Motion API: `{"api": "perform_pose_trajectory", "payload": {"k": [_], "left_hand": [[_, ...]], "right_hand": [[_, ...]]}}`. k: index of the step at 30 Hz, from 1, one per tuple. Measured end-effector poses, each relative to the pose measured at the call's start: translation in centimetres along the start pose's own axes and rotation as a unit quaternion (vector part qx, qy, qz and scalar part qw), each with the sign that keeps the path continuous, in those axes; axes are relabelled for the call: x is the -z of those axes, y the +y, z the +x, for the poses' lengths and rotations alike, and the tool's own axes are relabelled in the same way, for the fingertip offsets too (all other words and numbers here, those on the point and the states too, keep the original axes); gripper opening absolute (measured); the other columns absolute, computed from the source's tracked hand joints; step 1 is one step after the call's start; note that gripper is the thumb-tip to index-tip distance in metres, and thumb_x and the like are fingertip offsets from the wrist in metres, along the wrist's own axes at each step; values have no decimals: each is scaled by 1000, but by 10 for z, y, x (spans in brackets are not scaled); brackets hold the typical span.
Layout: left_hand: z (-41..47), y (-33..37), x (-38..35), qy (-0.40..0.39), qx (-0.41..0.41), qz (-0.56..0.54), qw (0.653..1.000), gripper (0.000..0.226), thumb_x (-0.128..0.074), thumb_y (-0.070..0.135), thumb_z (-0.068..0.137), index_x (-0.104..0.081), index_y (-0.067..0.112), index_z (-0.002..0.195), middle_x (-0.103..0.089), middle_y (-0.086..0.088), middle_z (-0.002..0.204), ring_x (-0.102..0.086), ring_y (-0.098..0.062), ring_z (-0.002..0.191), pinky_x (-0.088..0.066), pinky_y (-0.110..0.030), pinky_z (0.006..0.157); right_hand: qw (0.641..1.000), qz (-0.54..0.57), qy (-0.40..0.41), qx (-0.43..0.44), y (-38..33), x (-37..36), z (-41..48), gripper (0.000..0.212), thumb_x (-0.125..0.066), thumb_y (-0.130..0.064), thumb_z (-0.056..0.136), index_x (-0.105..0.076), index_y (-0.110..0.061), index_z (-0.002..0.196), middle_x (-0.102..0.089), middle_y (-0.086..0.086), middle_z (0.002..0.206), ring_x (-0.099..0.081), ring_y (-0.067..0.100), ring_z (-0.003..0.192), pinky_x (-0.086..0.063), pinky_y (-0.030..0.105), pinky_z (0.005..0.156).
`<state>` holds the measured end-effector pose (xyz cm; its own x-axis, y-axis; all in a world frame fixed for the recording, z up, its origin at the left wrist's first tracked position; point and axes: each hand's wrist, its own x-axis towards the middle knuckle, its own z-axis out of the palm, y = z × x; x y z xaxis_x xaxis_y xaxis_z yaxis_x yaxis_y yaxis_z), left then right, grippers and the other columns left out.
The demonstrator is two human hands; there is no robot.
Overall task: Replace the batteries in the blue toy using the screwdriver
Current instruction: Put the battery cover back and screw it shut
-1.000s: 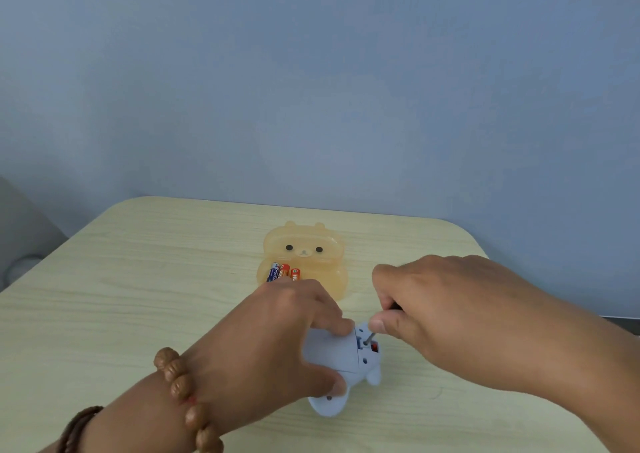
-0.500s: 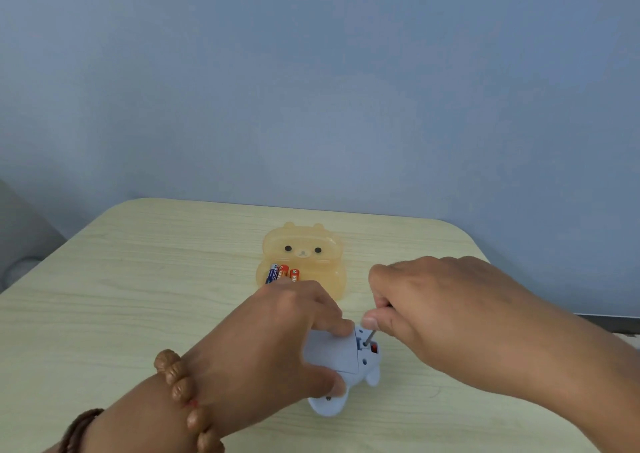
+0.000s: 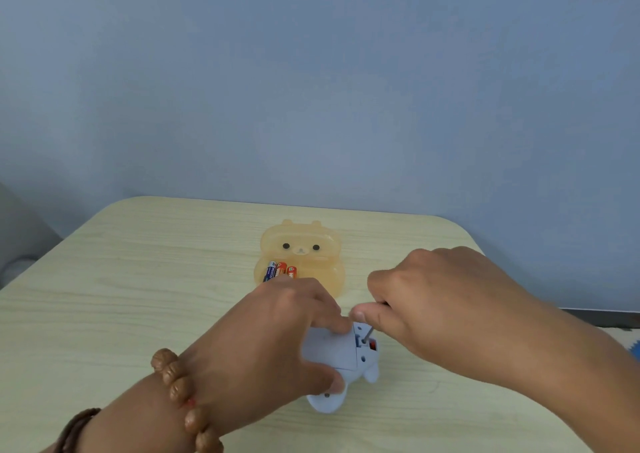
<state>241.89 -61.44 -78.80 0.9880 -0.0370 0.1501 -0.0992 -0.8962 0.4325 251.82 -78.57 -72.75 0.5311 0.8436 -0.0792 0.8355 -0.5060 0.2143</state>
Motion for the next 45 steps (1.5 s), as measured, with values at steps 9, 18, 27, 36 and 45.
{"api": "perform_pose_trajectory", "payload": {"k": [9,18,27,36,45], "left_hand": [[-1,-1,2,2,8,-2,1000,53,-79,53,71,-66,42,121,-55,29,118,-45,8,112,-41,-16,94],[-1,1,3,-4,10,-3,1000,50,-79,54,70,-66,45,118,-56,29,115,-47,9,109,-42,-14,90],[0,5,3,-6,13,-2,1000,49,-80,51,72,-65,46,118,-56,29,116,-47,7,110,-41,-14,90],[-2,3,3,-2,15,5,1000,53,-79,53,72,-65,42,121,-56,29,118,-46,7,110,-41,-14,92],[-1,4,2,-2,13,8,1000,49,-79,53,72,-66,44,118,-56,28,116,-46,6,109,-43,-20,92]], "right_hand": [[993,110,-43,-4,6,4,-8,15,-42,-51,103,-40,-40,93,-56,-13,82,-56,7,76,-44,26,66],[997,57,-39,16,7,1,-9,34,-32,-64,101,-53,-40,113,-49,-15,103,-49,6,71,-40,30,68],[1000,14,15,23,2,-3,-1,41,-35,-62,101,-47,-28,82,-53,-7,88,-55,17,77,-44,35,65],[996,78,2,34,5,3,-10,15,-41,-50,103,-41,-36,96,-53,-13,92,-55,12,82,-48,32,72],[997,36,51,41,4,-9,-6,45,-37,-62,100,-65,-27,96,-46,-7,88,-50,13,77,-43,31,65]]}}
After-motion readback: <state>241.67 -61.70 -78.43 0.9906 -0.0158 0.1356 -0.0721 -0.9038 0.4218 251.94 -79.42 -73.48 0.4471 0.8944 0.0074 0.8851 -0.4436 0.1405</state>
